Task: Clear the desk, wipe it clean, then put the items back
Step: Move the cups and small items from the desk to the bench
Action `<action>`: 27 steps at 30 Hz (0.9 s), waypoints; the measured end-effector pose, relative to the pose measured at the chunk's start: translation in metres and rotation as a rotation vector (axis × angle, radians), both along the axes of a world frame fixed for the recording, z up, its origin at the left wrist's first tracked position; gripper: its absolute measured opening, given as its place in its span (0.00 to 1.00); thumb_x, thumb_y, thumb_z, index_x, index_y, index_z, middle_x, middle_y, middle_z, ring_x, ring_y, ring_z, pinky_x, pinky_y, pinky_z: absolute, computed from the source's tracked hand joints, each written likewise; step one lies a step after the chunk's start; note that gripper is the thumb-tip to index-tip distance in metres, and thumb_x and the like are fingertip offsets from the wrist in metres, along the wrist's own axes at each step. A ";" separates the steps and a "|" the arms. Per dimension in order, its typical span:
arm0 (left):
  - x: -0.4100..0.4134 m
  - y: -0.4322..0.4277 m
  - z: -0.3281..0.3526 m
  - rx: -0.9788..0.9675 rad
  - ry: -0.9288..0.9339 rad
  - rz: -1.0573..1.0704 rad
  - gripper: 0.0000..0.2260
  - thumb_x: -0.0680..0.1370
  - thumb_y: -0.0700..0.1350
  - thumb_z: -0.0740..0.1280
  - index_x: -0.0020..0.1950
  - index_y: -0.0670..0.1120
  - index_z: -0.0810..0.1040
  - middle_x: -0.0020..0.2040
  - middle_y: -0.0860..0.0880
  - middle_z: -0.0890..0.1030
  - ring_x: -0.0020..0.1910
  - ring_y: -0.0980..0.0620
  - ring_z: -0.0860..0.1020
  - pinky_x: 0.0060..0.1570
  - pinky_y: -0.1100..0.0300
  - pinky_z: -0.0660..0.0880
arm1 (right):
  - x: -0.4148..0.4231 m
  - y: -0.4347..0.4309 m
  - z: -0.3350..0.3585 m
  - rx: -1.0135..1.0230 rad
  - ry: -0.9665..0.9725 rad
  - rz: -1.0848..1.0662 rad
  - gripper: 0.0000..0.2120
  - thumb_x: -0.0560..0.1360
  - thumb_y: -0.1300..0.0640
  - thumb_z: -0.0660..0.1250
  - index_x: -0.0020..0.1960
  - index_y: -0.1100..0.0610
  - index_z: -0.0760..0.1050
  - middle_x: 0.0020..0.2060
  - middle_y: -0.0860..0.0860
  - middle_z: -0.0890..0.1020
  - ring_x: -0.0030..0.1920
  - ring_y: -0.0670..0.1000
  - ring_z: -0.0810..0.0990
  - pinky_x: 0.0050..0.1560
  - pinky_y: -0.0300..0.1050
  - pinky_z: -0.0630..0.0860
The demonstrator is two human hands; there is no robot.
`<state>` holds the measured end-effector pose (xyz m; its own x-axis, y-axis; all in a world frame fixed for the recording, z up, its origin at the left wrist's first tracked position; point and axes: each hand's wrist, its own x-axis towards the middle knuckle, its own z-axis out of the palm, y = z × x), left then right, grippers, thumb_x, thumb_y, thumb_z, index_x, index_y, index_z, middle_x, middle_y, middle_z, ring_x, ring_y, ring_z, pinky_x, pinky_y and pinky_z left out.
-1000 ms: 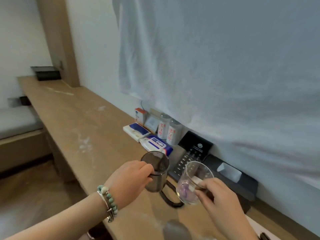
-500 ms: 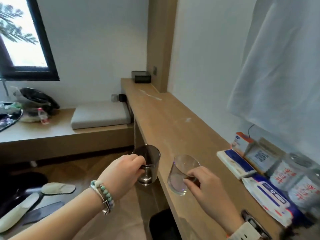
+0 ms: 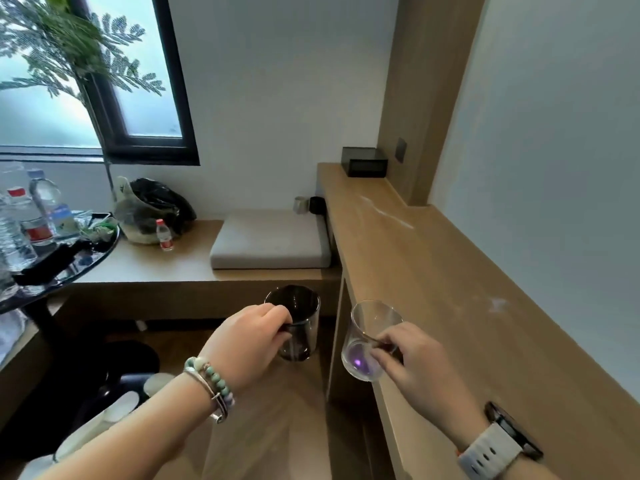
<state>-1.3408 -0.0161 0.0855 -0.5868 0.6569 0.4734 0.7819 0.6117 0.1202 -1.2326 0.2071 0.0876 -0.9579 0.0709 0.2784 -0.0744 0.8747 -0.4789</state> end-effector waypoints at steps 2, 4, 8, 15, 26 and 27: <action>-0.032 -0.005 -0.001 -0.016 -0.026 0.030 0.14 0.61 0.40 0.79 0.39 0.48 0.76 0.32 0.54 0.77 0.28 0.53 0.77 0.26 0.65 0.71 | -0.039 -0.002 -0.002 0.011 -0.004 0.028 0.02 0.77 0.56 0.65 0.49 0.52 0.76 0.42 0.42 0.73 0.42 0.38 0.72 0.44 0.26 0.68; -0.068 -0.011 -0.006 -0.022 -0.070 0.067 0.12 0.64 0.39 0.78 0.40 0.47 0.76 0.33 0.53 0.78 0.29 0.52 0.77 0.27 0.63 0.71 | -0.080 -0.006 -0.005 0.010 -0.012 0.052 0.02 0.77 0.55 0.65 0.49 0.52 0.76 0.42 0.41 0.72 0.43 0.38 0.72 0.43 0.26 0.68; -0.145 -0.021 -0.012 -0.044 -0.153 0.151 0.06 0.77 0.43 0.66 0.52 0.44 0.77 0.46 0.48 0.79 0.46 0.46 0.77 0.44 0.56 0.71 | -0.163 -0.020 -0.011 0.019 -0.043 0.094 0.01 0.77 0.55 0.66 0.48 0.52 0.75 0.41 0.39 0.72 0.43 0.38 0.72 0.45 0.28 0.69; -0.309 -0.034 -0.011 -0.122 -0.165 0.143 0.10 0.81 0.47 0.57 0.58 0.46 0.72 0.55 0.50 0.76 0.55 0.50 0.73 0.53 0.59 0.69 | -0.332 -0.044 -0.017 -0.001 -0.064 0.066 0.04 0.77 0.56 0.66 0.50 0.54 0.77 0.43 0.43 0.73 0.43 0.37 0.72 0.44 0.24 0.67; -0.535 0.030 -0.039 -0.111 -0.170 0.109 0.04 0.75 0.41 0.68 0.48 0.42 0.77 0.43 0.46 0.80 0.42 0.45 0.79 0.40 0.54 0.75 | -0.563 0.010 -0.047 -0.005 -0.063 0.055 0.04 0.78 0.53 0.64 0.45 0.50 0.69 0.42 0.43 0.70 0.44 0.43 0.70 0.41 0.32 0.65; -0.556 0.042 -0.040 -0.096 -0.170 0.118 0.04 0.75 0.41 0.68 0.48 0.42 0.77 0.44 0.46 0.80 0.43 0.44 0.79 0.41 0.55 0.74 | -0.586 0.021 -0.049 -0.004 -0.060 0.063 0.05 0.78 0.53 0.64 0.45 0.49 0.68 0.42 0.43 0.69 0.44 0.43 0.70 0.42 0.33 0.64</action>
